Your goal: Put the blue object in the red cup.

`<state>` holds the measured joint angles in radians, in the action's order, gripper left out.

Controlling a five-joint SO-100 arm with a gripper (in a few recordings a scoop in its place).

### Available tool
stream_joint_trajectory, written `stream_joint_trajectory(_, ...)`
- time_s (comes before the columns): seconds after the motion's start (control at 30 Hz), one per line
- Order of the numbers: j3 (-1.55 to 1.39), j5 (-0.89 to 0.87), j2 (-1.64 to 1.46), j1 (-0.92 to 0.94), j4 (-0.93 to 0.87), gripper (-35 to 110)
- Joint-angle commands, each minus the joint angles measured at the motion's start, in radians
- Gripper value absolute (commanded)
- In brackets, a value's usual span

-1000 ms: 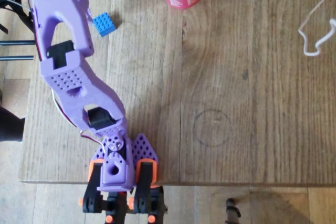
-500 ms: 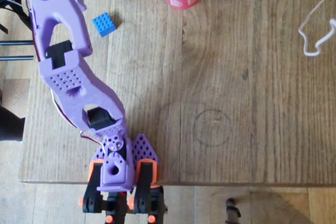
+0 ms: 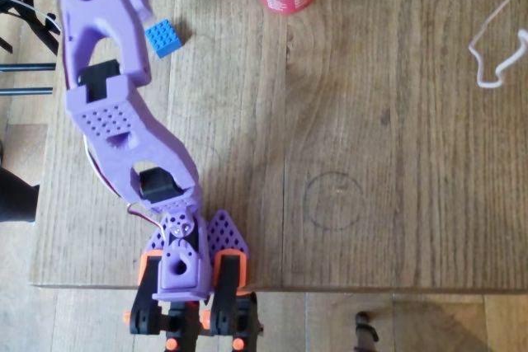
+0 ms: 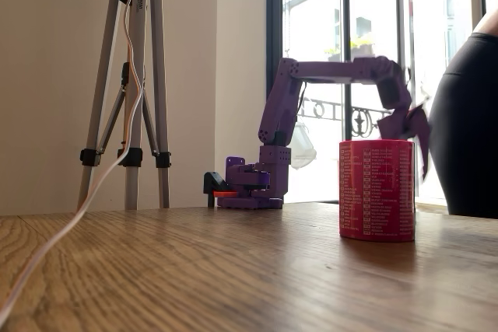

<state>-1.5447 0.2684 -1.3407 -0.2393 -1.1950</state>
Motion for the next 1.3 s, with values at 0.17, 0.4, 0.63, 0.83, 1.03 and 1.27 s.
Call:
stream_joint_trajectory(0.17, -0.026, 0.02, -0.067, 0.008, -0.017, 1)
stream_joint_trajectory(0.4, -0.025, 0.028, -0.069, 0.006, -0.021, 1)
stream_joint_trajectory(0.63, -0.002, 0.071, -0.069, 0.005, -0.106, 45)
stream_joint_trajectory(0.83, 0.023, 0.207, -0.067, 0.006, -0.189, 48)
stream_joint_trajectory(1.03, 0.029, 0.288, -0.058, 0.005, -0.244, 54)
stream_joint_trajectory(1.27, 0.048, 0.291, 0.011, 0.012, -0.232, 53)
